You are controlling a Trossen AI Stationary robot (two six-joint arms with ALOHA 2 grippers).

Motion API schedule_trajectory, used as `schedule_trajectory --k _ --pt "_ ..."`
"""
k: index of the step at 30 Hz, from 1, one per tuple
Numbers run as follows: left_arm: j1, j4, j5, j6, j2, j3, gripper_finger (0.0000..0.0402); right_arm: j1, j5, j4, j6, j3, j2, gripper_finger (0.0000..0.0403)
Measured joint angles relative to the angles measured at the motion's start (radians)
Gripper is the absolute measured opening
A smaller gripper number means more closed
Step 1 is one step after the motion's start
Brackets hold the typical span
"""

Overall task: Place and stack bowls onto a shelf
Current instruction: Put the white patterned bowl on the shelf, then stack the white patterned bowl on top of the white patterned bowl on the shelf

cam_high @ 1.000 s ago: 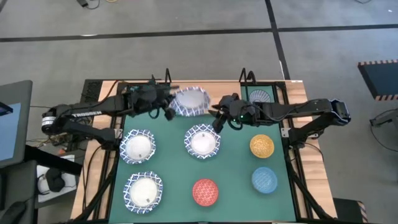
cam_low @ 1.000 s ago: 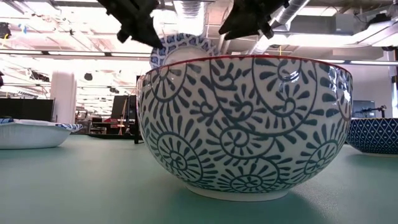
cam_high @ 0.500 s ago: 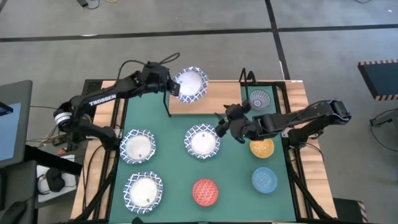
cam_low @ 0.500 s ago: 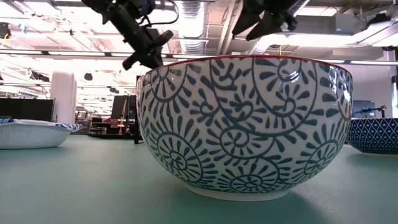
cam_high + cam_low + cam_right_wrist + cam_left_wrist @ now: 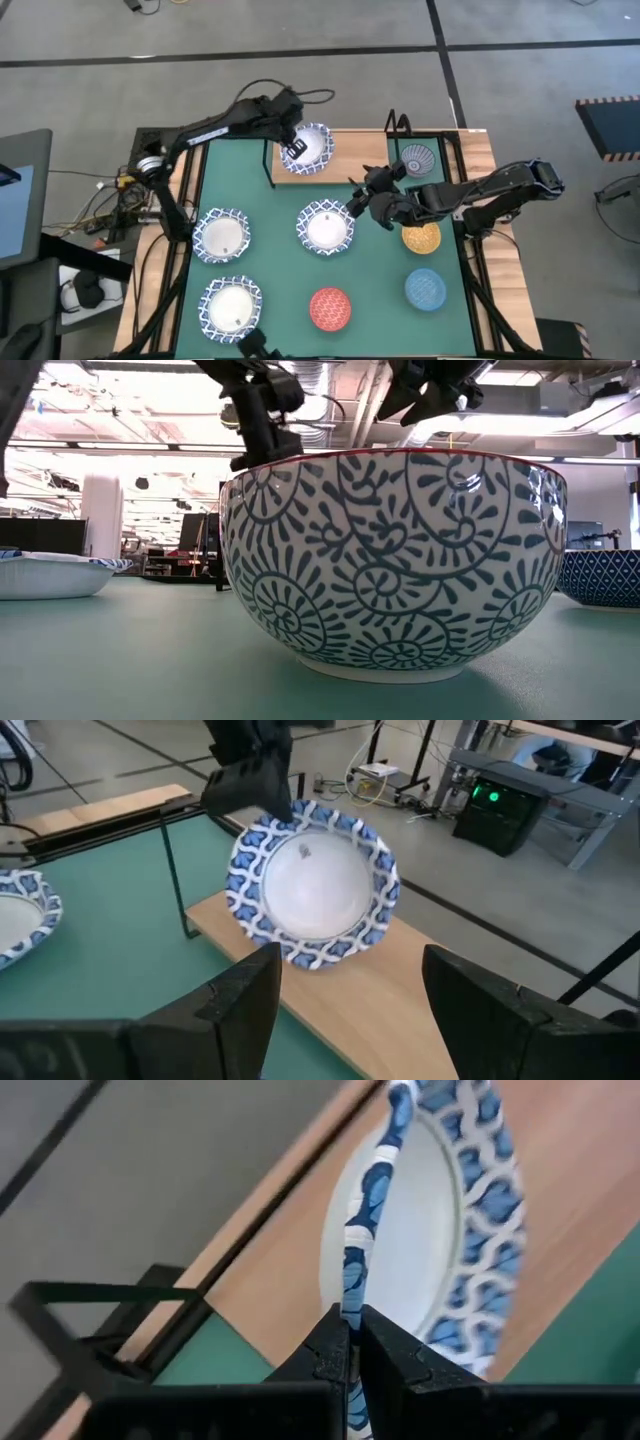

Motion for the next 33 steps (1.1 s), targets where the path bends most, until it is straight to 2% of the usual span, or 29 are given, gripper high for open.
schedule_trajectory --k 5,8,16,23,28,33 --pt "0.0 -0.124 -0.029 0.038 0.099 0.105 0.0 0.005 -0.017 -0.027 -0.002 0.0 0.0 0.027" --pt "0.001 -0.162 -0.056 0.026 0.125 0.128 0.0014 0.003 -0.016 -0.047 -0.002 0.0 0.0 0.027" --pt "0.001 -0.179 -0.102 0.044 0.119 0.139 0.0118 0.004 -0.018 -0.092 0.025 0.0 0.0 0.027" --pt "-0.013 -0.197 -0.257 0.028 0.117 0.202 0.0195 0.004 -0.018 -0.094 0.026 0.0 0.0 0.027" --pt "-0.078 -0.311 -0.368 0.036 0.115 0.275 0.0205 0.003 -0.018 -0.108 0.026 0.0 0.0 0.027" --pt "-0.186 -0.352 -0.398 0.005 0.05 0.252 0.0196 0.005 -0.019 -0.138 0.033 -0.012 0.0 0.027"
